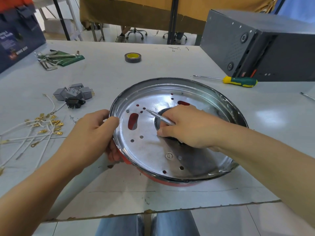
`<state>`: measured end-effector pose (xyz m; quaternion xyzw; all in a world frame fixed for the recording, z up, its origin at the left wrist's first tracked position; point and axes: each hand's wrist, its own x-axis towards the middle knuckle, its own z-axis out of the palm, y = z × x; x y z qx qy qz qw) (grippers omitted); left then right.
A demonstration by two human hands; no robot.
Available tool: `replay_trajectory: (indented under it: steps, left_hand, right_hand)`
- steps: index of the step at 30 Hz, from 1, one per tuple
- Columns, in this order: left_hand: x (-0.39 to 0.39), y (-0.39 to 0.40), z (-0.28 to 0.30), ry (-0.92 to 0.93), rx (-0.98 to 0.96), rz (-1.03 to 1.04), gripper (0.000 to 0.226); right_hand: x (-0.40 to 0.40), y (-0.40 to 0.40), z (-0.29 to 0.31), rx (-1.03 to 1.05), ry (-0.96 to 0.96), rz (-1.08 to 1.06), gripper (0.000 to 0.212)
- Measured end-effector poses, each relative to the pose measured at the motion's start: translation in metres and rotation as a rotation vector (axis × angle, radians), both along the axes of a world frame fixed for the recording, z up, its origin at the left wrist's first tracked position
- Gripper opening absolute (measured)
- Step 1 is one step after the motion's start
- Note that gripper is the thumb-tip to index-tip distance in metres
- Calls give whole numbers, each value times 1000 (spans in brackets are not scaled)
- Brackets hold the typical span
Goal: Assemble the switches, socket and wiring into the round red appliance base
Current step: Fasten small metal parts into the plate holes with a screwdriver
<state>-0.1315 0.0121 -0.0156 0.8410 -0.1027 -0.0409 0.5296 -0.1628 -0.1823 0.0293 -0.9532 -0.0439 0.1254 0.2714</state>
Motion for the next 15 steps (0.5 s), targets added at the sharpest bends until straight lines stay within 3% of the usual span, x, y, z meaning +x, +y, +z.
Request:
replay_trajectory:
  steps: [7, 12, 15]
  left_hand:
    - [-3, -1, 6, 51, -6, -47, 24]
    - [-2, 6, 13, 70, 83, -94, 42]
    - [5, 21, 15, -6, 144, -65, 42]
  right_hand:
    - [2, -3, -1, 43, 1, 5, 24]
    - [2, -5, -3, 26, -25, 12, 25]
    - [2, -7, -3, 48, -26, 1, 27]
